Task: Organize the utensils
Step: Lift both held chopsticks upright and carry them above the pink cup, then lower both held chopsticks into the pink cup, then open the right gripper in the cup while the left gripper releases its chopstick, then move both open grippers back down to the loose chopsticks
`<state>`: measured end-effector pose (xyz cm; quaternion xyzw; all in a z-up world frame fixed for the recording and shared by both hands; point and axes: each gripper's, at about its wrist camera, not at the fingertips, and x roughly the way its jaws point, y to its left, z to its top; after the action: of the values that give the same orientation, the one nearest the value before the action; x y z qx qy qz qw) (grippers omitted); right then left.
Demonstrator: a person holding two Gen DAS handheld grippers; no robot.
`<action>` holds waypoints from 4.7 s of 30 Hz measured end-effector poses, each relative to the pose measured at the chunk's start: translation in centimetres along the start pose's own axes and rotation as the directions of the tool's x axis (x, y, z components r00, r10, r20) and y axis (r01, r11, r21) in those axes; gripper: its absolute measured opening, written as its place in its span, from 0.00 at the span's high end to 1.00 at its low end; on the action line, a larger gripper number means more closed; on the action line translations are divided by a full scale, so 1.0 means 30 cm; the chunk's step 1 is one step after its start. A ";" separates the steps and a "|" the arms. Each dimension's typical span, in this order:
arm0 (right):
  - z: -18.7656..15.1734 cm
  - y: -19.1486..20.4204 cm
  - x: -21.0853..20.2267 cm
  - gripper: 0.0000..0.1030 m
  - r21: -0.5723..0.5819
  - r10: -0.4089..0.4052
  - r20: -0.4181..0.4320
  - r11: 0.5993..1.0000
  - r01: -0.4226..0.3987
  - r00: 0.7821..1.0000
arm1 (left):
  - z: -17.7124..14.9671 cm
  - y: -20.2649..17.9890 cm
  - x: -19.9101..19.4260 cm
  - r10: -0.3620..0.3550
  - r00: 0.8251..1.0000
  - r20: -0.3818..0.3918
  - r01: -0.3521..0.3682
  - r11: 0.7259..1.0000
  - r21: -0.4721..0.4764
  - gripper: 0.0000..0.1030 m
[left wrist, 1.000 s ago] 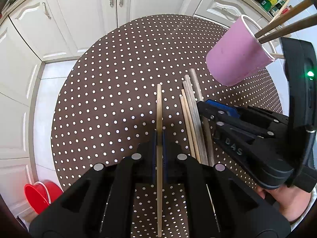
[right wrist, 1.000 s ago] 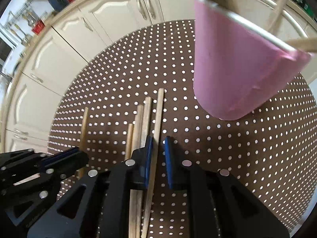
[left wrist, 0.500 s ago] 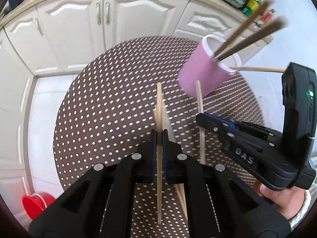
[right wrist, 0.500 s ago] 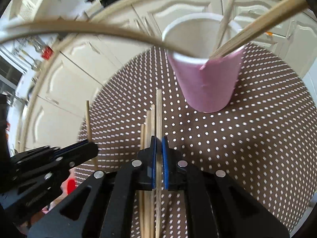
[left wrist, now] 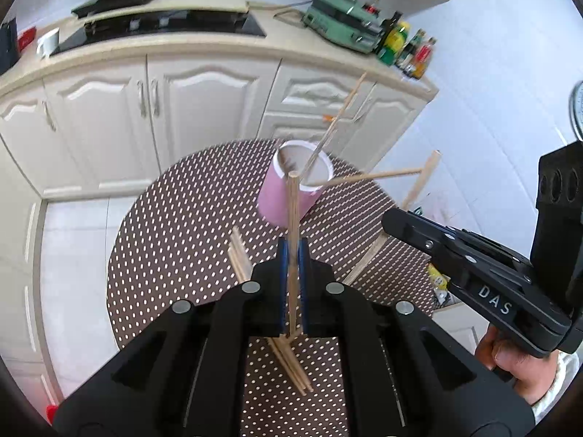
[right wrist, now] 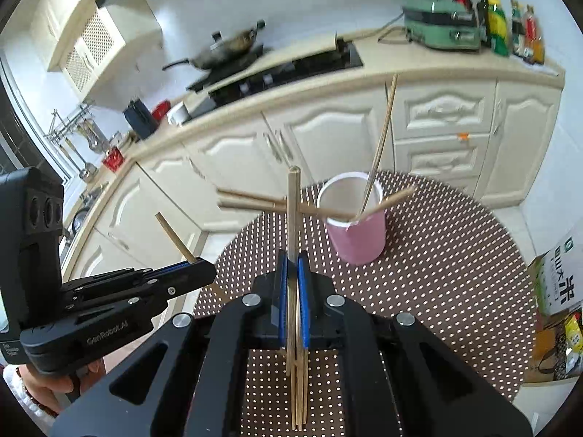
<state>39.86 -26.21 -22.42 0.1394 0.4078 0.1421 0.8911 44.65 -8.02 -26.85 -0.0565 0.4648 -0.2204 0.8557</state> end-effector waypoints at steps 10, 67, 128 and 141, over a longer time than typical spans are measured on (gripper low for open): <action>0.128 -0.013 -0.156 0.96 -0.041 -0.027 0.166 0.999 0.034 0.986 | 0.157 -0.106 -0.142 -0.053 0.988 0.148 0.045 0.997 0.058 0.94; 0.151 -0.242 0.142 0.92 -0.003 -0.051 0.003 0.999 0.051 0.999 | 0.253 -0.080 0.235 0.108 0.994 -0.026 -0.108 0.994 -0.008 0.93; -0.190 -0.146 0.391 0.69 -0.002 -0.034 -0.325 0.999 0.036 0.945 | -0.214 0.206 0.508 0.163 0.918 -0.362 -0.225 0.964 -0.138 0.51; -0.189 -0.178 0.462 0.69 0.016 -0.014 -0.372 1.000 0.021 0.928 | -0.180 0.224 0.603 0.256 0.888 -0.382 -0.297 0.953 -0.051 0.49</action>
<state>44.94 -25.29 -37.45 0.1151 0.5717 0.1540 0.7977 50.92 -9.20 -45.84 0.0067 0.6324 -0.0771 0.7707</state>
